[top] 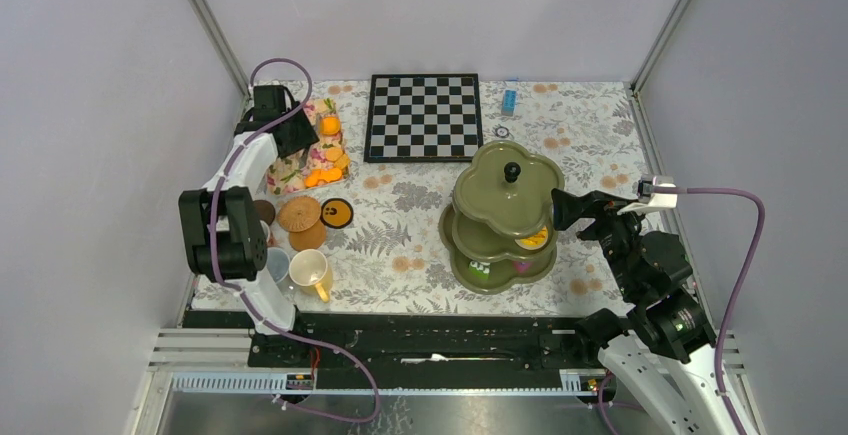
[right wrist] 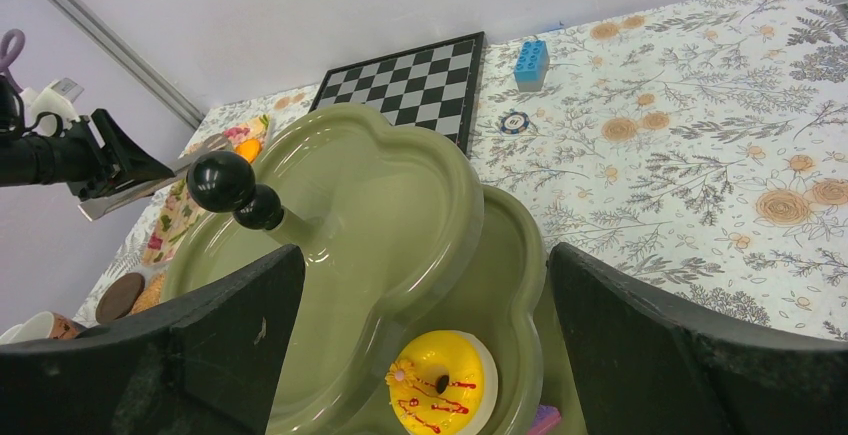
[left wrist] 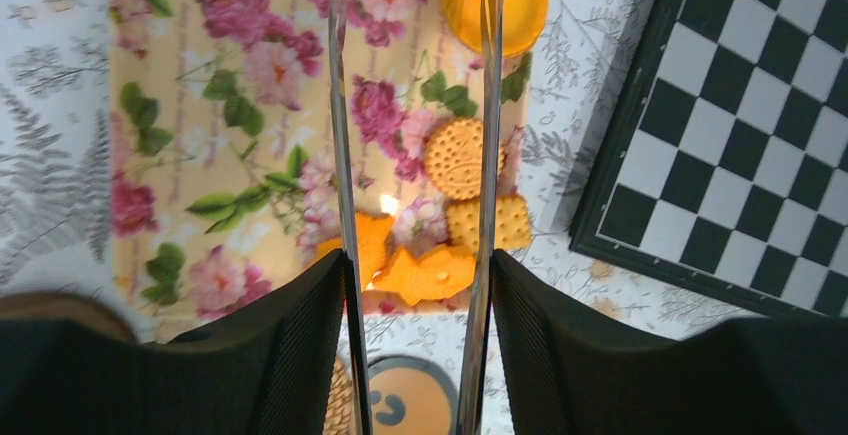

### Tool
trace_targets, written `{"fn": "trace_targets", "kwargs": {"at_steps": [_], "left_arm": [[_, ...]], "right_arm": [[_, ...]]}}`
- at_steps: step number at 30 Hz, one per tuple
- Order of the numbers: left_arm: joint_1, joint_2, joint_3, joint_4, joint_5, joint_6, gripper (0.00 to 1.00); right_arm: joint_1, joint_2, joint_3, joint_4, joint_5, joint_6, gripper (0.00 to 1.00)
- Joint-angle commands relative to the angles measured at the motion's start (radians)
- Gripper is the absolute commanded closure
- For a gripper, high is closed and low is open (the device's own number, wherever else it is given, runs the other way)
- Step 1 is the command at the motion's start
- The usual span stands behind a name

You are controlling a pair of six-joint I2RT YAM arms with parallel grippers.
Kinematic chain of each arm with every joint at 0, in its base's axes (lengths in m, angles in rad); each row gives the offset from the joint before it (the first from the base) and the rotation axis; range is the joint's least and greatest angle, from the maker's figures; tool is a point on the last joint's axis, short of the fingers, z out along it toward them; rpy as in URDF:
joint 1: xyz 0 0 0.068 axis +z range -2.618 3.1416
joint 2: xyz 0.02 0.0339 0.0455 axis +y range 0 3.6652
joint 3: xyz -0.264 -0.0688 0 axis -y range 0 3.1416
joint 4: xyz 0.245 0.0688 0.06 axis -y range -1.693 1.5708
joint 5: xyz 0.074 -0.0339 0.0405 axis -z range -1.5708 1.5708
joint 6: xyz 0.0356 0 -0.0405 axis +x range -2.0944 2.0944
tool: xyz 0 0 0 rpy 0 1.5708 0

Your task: Serve the afternoon tea

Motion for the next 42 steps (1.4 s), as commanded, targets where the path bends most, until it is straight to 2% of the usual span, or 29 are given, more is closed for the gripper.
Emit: {"fn": "trace_targets", "kwargs": {"at_steps": [1,6,13,20,31,36,42], "left_arm": [[0.008,0.055,0.088,0.094,0.113,-0.051,0.43],[0.009,0.099,0.113,0.098,0.128,-0.05,0.43],[0.01,0.115,0.103,0.101,0.119,-0.063,0.53],[0.009,0.12,0.085,0.084,0.117,-0.068,0.56],[0.008,0.075,0.039,0.101,0.126,-0.089,0.76],[0.009,0.032,0.021,0.104,0.11,-0.091,0.91],[0.01,-0.062,-0.001,0.106,0.086,-0.091,0.92]], "right_arm": [[0.004,0.003,0.012,0.042,-0.013,0.001,0.02],[0.005,-0.006,0.009,0.04,-0.015,0.007,0.02],[0.005,-0.017,0.015,0.032,-0.013,0.004,0.02],[0.005,-0.015,0.009,0.032,-0.014,0.008,0.02],[0.005,-0.014,0.006,0.032,-0.014,0.006,0.02],[0.005,-0.017,0.004,0.033,-0.016,0.009,0.02],[0.005,-0.02,0.007,0.031,-0.017,0.01,0.02]]}}
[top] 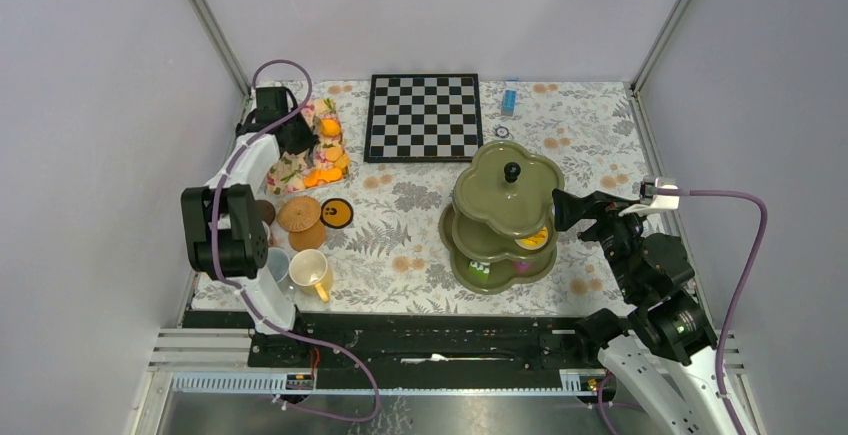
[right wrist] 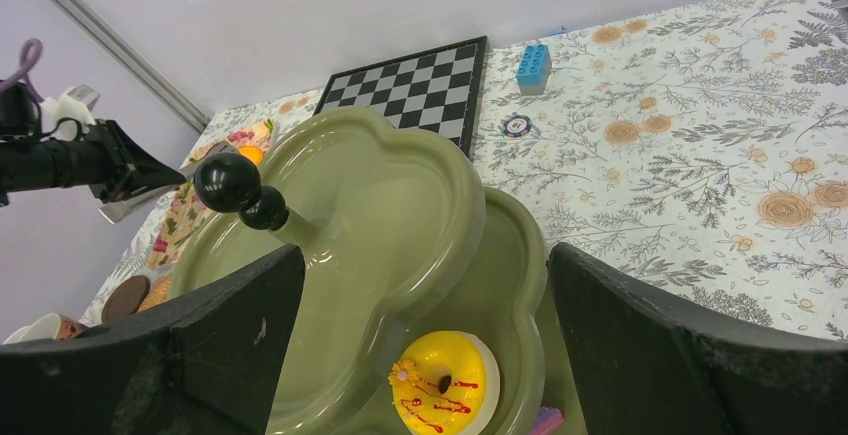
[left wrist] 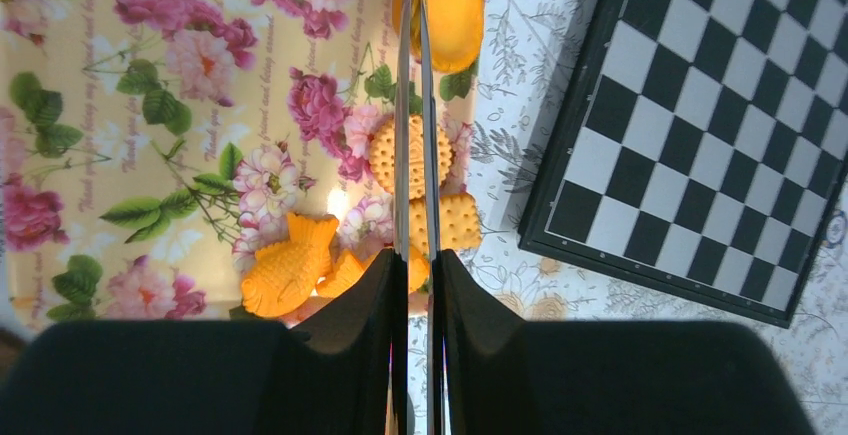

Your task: Serve the afternoon tea

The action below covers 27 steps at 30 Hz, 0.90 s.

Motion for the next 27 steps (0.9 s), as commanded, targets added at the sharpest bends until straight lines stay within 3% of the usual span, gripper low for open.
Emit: {"fn": "trace_targets", "kwargs": {"at_steps": [1,7,13,17,27], "left_arm": [[0.003,-0.144,-0.007,0.044,-0.017,-0.003,0.91],[0.003,-0.295,-0.043,-0.02,0.074,0.051,0.9],[-0.015,-0.513,-0.138,-0.158,0.34,0.151,0.88],[-0.059,-0.662,-0.22,-0.207,0.548,0.136,0.86],[-0.421,-0.8,-0.276,-0.324,0.629,0.096,0.86]], "right_arm": [[0.005,-0.009,0.007,0.032,-0.017,0.006,0.02],[0.005,-0.011,0.009,0.032,-0.019,0.008,0.02],[0.005,-0.013,0.012,0.032,-0.017,0.002,0.02],[0.005,-0.008,0.011,0.033,-0.011,0.0,0.02],[0.005,0.008,0.009,0.056,-0.034,0.024,0.02]]}}
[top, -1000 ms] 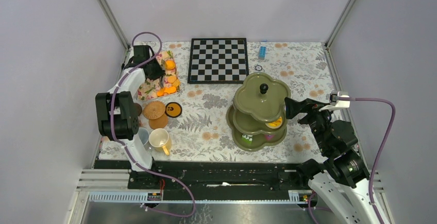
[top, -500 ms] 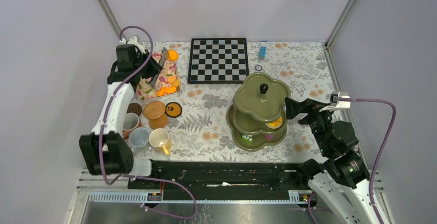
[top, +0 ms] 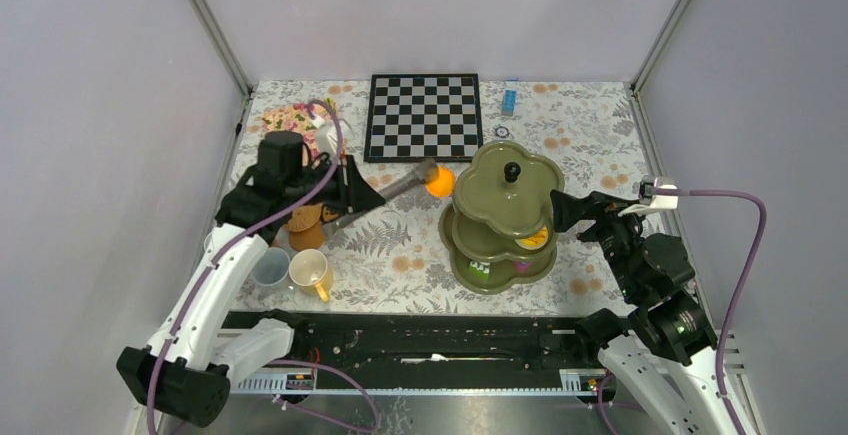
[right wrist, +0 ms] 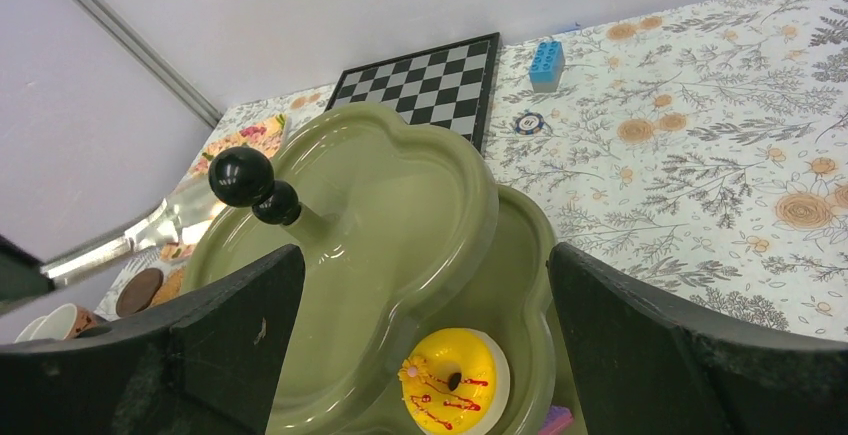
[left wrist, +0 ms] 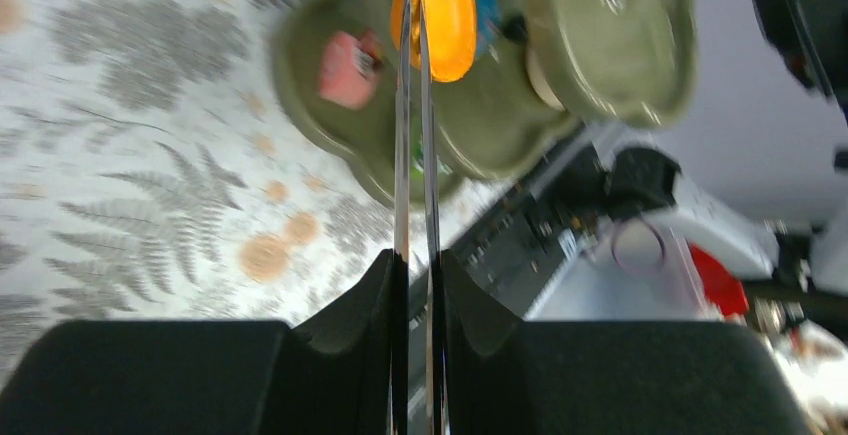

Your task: Serve the afternoon tea

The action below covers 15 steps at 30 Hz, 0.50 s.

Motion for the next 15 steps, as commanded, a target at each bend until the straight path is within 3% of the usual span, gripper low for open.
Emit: {"fn": "trace_targets", "kwargs": {"at_steps": [1,8,15], "left_arm": [[-0.129,-0.022,-0.006,-0.053,0.066,0.0,0.86],[-0.247,0.011,0.0,-0.051,0.067,-0.003,0.86],[-0.357,0.066,-0.019,0.073,0.029,-0.067,0.86]], "right_arm": [[0.005,0.008,0.009,0.055,-0.012,0.016,0.02],[0.005,-0.005,0.008,0.055,-0.003,0.013,0.02],[0.005,-0.012,0.005,0.053,-0.003,0.016,0.02]]}}
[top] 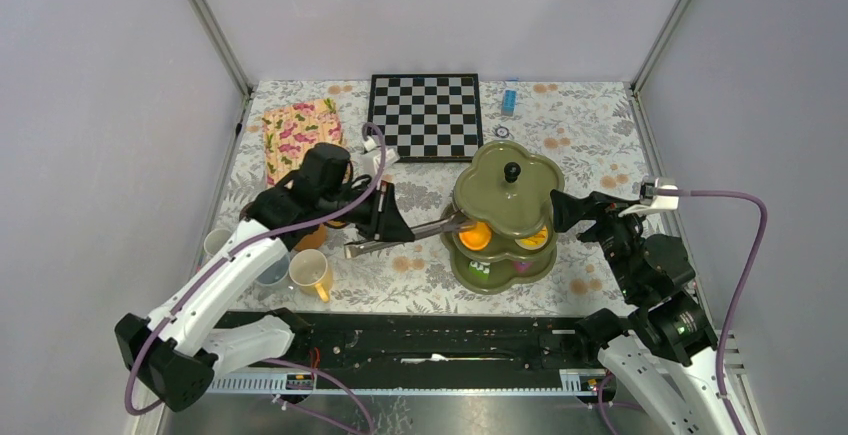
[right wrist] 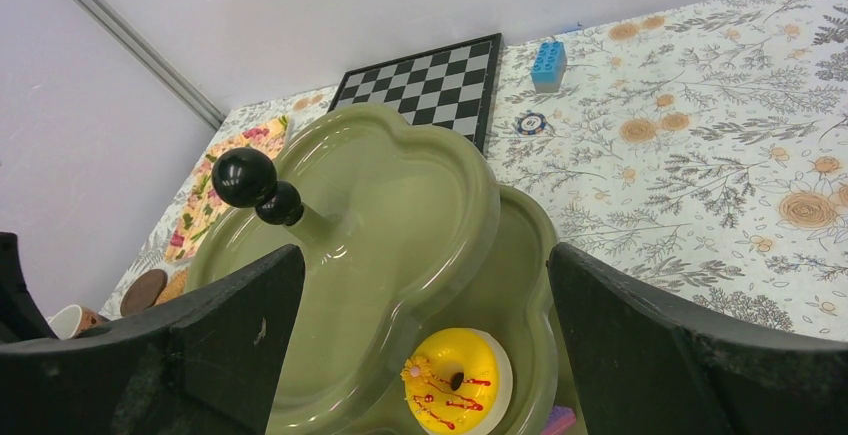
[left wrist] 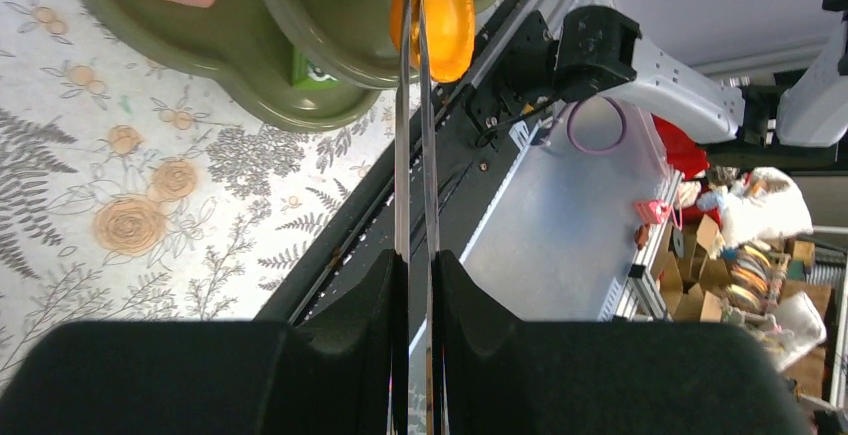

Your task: Serve the afternoon tea

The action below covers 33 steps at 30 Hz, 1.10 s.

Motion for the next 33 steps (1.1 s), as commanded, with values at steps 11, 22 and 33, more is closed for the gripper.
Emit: {"fn": "trace_targets", "kwargs": {"at_steps": [11,22,33], "left_arm": [[-0.078,0.087,-0.016,0.177,-0.105,-0.077,0.8],[-0.082,0.089,-0.007,0.173,-0.128,-0.064,0.58],[-0.035,0.047,0.044,0.041,-0.226,0.03,0.59]], "right_arm": [[0.005,-0.028,0.003,0.037,0.001,0.01,0.02],[0.005,-0.028,0.004,0.037,0.001,0.01,0.02],[0.005,-0.024,0.004,0.037,0.0,0.011,0.02]]}}
